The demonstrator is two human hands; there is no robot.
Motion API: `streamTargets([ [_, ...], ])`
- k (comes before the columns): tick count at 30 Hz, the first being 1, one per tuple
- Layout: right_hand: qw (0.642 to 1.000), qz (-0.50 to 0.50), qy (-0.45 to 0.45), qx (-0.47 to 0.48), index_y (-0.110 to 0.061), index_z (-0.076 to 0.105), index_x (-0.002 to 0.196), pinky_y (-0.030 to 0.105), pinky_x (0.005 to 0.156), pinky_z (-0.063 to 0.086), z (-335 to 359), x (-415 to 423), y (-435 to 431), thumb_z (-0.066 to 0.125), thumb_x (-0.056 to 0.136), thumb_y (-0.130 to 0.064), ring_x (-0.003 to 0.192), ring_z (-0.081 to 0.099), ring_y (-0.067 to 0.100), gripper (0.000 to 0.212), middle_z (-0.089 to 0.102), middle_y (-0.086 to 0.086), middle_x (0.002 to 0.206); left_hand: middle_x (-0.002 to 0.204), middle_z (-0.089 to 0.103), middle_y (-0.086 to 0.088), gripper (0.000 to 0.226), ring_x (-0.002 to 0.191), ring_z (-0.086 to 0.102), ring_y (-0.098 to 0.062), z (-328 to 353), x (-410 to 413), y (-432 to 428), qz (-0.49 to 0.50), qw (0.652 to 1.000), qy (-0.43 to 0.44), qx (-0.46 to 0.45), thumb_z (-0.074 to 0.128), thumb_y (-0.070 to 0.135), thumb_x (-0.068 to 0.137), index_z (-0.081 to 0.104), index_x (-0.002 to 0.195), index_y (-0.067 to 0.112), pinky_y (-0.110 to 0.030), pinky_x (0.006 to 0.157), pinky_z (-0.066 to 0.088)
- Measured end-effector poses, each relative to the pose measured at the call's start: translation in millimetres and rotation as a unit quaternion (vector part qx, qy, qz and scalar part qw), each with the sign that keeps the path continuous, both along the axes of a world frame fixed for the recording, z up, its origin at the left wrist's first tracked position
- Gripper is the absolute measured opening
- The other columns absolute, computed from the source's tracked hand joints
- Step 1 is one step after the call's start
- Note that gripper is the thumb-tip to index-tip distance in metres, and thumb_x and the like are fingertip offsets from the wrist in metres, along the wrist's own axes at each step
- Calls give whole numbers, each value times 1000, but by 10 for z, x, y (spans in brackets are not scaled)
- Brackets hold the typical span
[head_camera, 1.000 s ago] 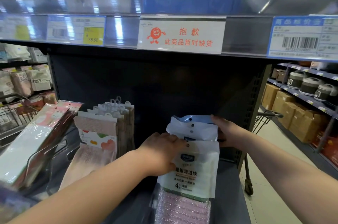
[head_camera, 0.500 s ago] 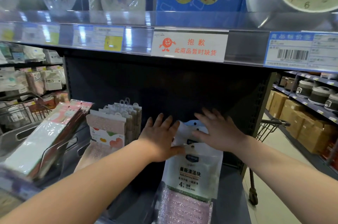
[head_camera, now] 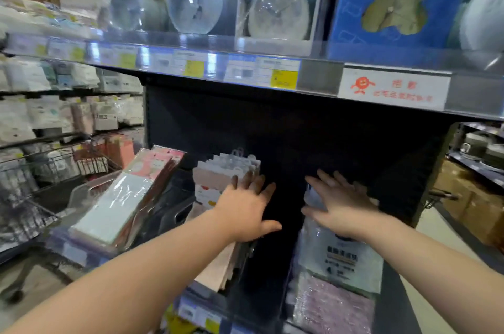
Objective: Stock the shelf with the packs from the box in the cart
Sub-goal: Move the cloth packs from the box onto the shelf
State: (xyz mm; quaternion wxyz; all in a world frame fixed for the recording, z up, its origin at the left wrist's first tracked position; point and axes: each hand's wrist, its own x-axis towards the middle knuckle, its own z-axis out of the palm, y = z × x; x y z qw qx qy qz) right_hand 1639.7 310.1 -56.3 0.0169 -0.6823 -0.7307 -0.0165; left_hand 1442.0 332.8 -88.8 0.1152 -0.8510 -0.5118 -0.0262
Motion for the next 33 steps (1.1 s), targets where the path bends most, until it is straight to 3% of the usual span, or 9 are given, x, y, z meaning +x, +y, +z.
streamTargets([
  [3, 1000, 15, -9, -8, -35, 4, 152, 50, 119, 4, -11, -565, -24, 38, 92, -61, 149, -6, 25, 74, -7, -5, 162, 160, 11, -13, 88, 147, 6, -36, -25, -592, -89, 20, 1000, 18, 4, 33, 69, 89, 7, 153, 15, -51, 117, 11],
  [9, 998, 67, -12, 1, -32, 8, 152, 52, 117, 11, -147, -1804, -117, 38, 93, -59, 148, 8, 27, 72, 4, -4, 162, 162, 3, -8, 86, 148, 0, -34, -148, -1916, -252, 85, 996, 9, -29, 34, 67, 89, 2, 154, 21, -50, 119, 6],
  [15, 996, 81, 6, -38, -34, 9, 152, 53, 118, 6, -467, -2732, -119, 41, 93, -58, 149, -1, 26, 72, -1, -3, 162, 162, 3, -7, 88, 148, 0, -35, -381, -2929, -346, 126, 990, 24, -59, 37, 69, 87, 2, 153, 21, -54, 118, 6],
  [20, 995, 78, -12, -59, -32, 8, 153, 54, 118, 7, -560, -3109, 2, 42, 94, -56, 149, 0, 29, 72, -2, -2, 162, 162, 0, -6, 97, 148, -4, -33, -453, -3380, -262, 138, 988, 13, -69, 30, 79, 82, 0, 153, 21, -52, 119, 5],
  [31, 996, 63, -8, -58, -27, 10, 152, 56, 116, 12, -666, -3736, 1018, 49, 90, -52, 148, 7, 33, 77, 7, 2, 162, 162, -3, -9, 88, 148, -4, -35, -533, -3967, 283, 132, 988, 10, -83, 35, 67, 90, -4, 153, 21, -51, 119, 5],
  [33, 996, 54, 8, -77, -26, 5, 153, 56, 116, 10, -698, -3846, 1269, 49, 91, -49, 148, 3, 34, 80, 2, 0, 162, 162, -1, -9, 88, 148, -2, -35, -480, -4013, 482, 126, 989, 16, -78, 36, 67, 89, -2, 153, 20, -50, 120, 6],
])
